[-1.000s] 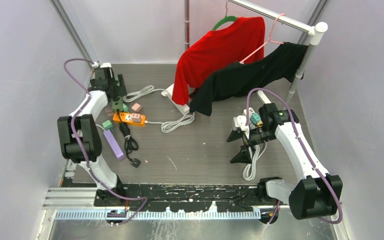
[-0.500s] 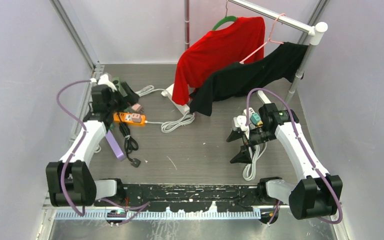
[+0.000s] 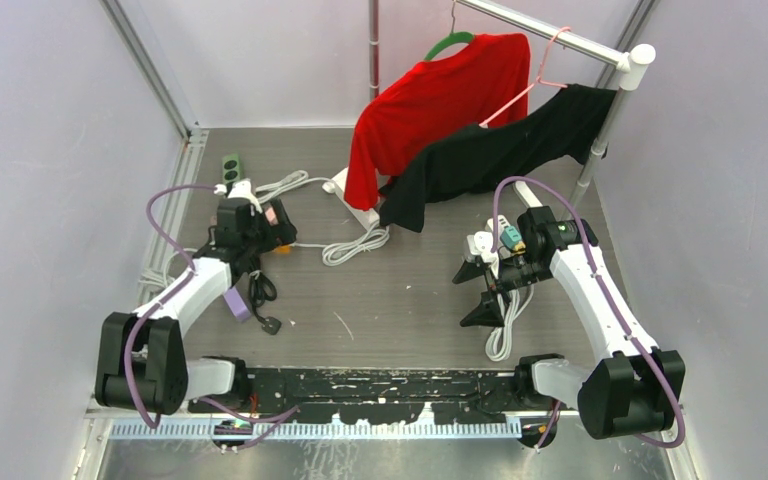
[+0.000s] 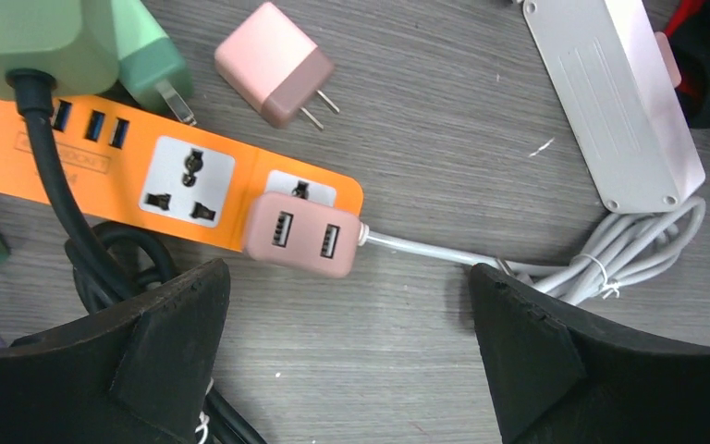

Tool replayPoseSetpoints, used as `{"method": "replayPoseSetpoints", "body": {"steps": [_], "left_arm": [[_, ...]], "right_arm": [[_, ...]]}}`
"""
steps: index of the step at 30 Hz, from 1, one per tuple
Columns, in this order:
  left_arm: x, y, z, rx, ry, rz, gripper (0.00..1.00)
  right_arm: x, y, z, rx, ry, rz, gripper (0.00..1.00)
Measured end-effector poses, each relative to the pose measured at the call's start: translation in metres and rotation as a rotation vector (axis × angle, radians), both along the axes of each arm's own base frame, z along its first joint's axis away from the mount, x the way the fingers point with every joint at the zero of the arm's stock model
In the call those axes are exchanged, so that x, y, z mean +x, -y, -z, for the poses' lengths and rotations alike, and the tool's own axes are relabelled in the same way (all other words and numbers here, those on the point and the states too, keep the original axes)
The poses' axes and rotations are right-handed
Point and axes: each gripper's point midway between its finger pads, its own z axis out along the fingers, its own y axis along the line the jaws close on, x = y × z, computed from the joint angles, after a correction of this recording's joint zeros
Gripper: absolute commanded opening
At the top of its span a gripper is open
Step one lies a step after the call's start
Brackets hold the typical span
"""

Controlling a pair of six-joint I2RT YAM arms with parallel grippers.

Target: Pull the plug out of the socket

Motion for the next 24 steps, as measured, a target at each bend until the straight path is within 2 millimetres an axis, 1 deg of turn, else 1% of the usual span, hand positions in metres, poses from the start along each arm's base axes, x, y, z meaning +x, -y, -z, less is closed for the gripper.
{"method": "replayPoseSetpoints", "body": {"steps": [2,6,9,14,18,22,24], "left_arm": [[0.003,-0.003,0.0,0.017,0.009,-0.012,0.97],[0.009,-0.01,0.006,0.052,-0.005,-0.037,0.85],[0.015,-0.014,0.014,0.075,-0.044,-0.057,0.69],[0.029,-0.015,0.02,0.093,-0.097,-0.068,0.52],[0.029,-0.015,0.021,0.094,-0.12,-0.06,0.31],[0.028,-0.011,0.021,0.08,-0.132,-0.049,0.2],[0.026,-0.008,0.021,0.063,-0.137,-0.038,0.19]], "right_arm": [[0.0,0.0,0.0,0.0,0.001,0.0,1.0],[0.0,0.0,0.0,0.0,0.001,0.0,1.0],[0.0,0.0,0.0,0.0,0.003,-0.001,1.0],[0.0,0.0,0.0,0.0,0.003,-0.001,1.0],[0.0,0.0,0.0,0.0,0.003,-0.001,1.0],[0.0,0.0,0.0,0.0,0.003,-0.001,1.0],[0.0,0.0,0.0,0.0,0.003,-0.002,1.0]]}}
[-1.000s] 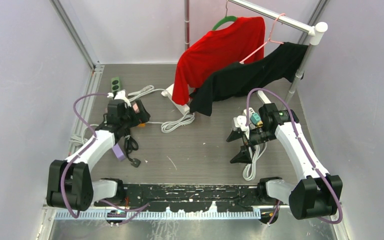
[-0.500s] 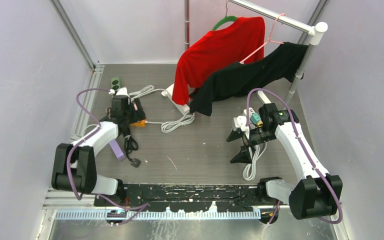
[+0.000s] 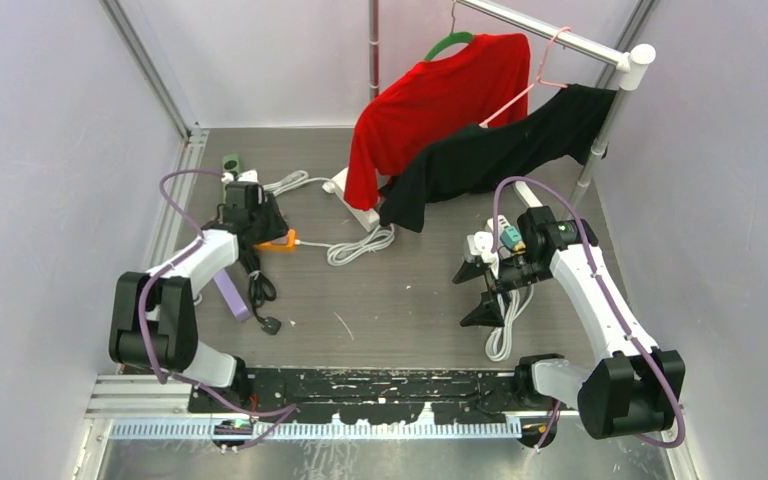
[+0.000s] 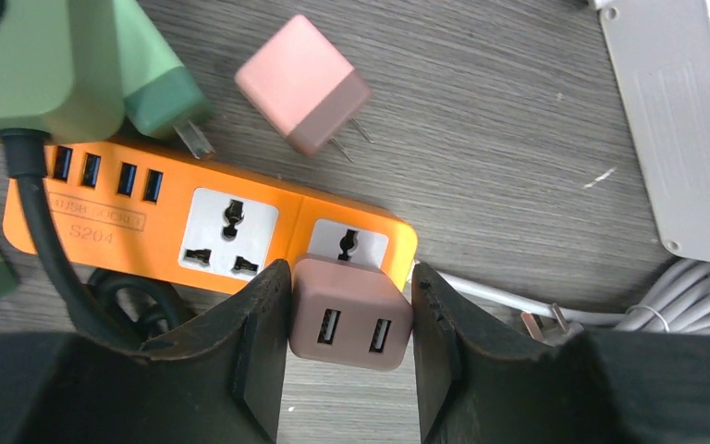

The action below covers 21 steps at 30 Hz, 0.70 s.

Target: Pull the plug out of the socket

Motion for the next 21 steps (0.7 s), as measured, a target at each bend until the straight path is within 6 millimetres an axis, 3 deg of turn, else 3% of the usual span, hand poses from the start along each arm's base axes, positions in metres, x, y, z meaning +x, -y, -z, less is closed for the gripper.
{"method": "replayPoseSetpoints", "body": {"steps": [4,8,21], "left_arm": [[-0.006,0.014,-0.003,-0.054,-0.002,0.033,0.17],[-0.02,0.042,-0.006,-0.111,-0.005,0.1,0.17],[-0.1,0.177,-0.01,-0.318,-0.003,0.329,0.16]], "right_arm": [[0.0,0.0,0.0,0.0,0.0,0.0,1.0],[0.0,0.0,0.0,-0.001,0.002,-0.001,1.0],[-0.005,0.001,0.003,-0.019,0.02,-0.034,1.0]]}}
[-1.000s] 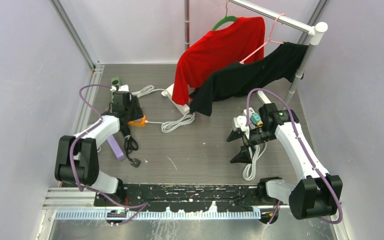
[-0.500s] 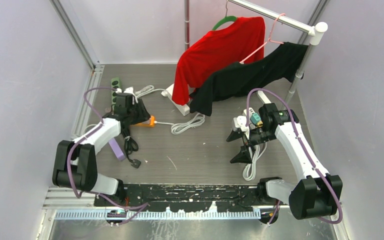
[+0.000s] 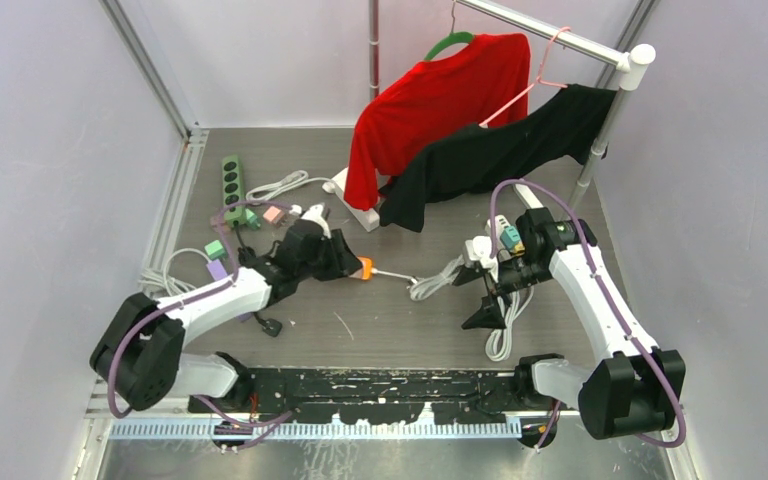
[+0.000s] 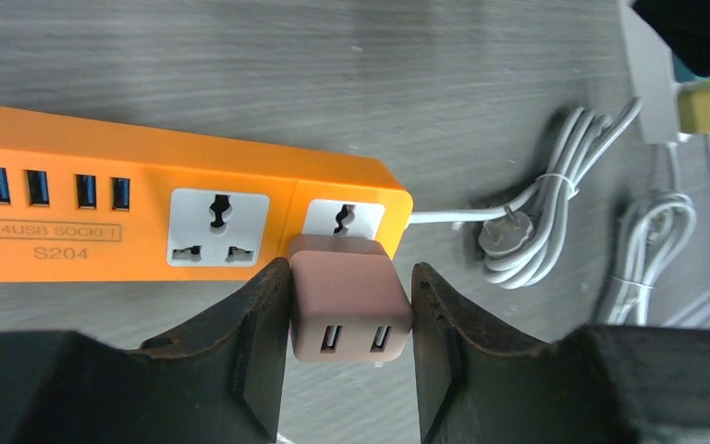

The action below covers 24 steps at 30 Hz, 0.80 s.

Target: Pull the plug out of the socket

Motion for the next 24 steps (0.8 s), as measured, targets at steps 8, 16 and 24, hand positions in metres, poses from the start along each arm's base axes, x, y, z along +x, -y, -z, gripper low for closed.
{"method": "replayPoseSetpoints", "body": {"steps": [8,16,24], "left_arm": [[-0.021,0.085,-0.006,-0.056,-0.034,0.101,0.18],[-0.015,0.137,0.001,-0.091,-0.06,0.174,0.51],[-0.034,0.143,0.015,-0.013,-0.09,0.273,0.61]], "right_arm": [[-0.004,0.0,0.003,-0.028,0.033,-0.039,1.0],[-0.008,0.0,0.006,-0.059,0.051,-0.076,1.0],[-0.01,-0.001,0.008,-0.067,0.052,-0.089,1.0]]}}
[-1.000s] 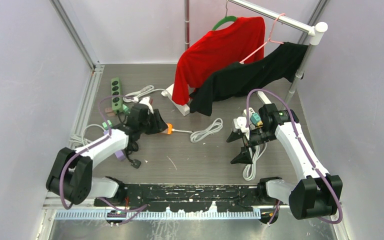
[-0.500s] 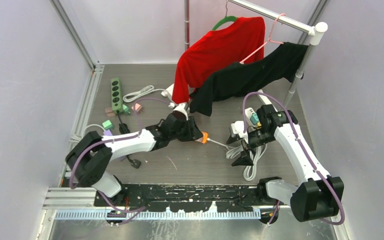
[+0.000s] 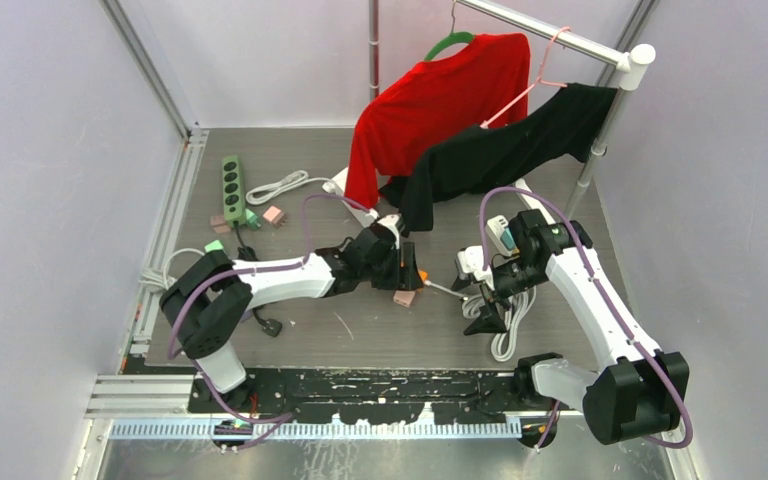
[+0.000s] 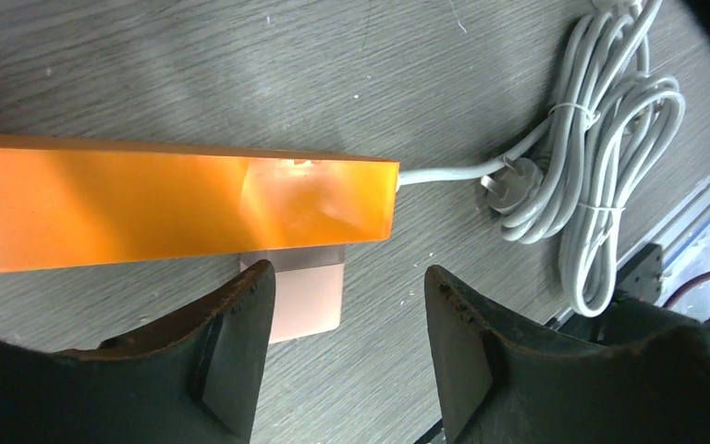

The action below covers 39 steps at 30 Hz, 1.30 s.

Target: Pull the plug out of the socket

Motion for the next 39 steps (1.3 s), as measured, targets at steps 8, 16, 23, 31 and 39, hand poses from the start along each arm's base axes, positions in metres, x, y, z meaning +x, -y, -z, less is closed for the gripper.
{"method": "replayPoseSetpoints", "body": {"steps": [8,16,23,31,39], "left_arm": [[-0.001,-0.015,-0.033,0.021,0.167,0.092,0.67],[-0.008,-0.052,-0.065,0.061,0.433,0.186,0.99],[-0.019,-0.099,-0.034,0.112,0.526,0.166,0.99],[-0.009,-0.097,-0.043,0.106,0.62,0.192,0.98],[-0.008,-0.093,-0.003,0.197,0.575,0.28,0.96]], "right_arm": [[0.001,0.0,0.002,-0.005,-0.014,-0.001,1.0],[0.008,-0.001,0.012,-0.012,-0.052,0.019,1.0],[0.02,-0.004,0.024,-0.053,-0.086,0.073,1.0],[0.034,-0.01,0.045,-0.182,-0.1,0.113,1.0],[0.045,-0.021,0.064,-0.296,-0.125,0.178,1.0]]}}
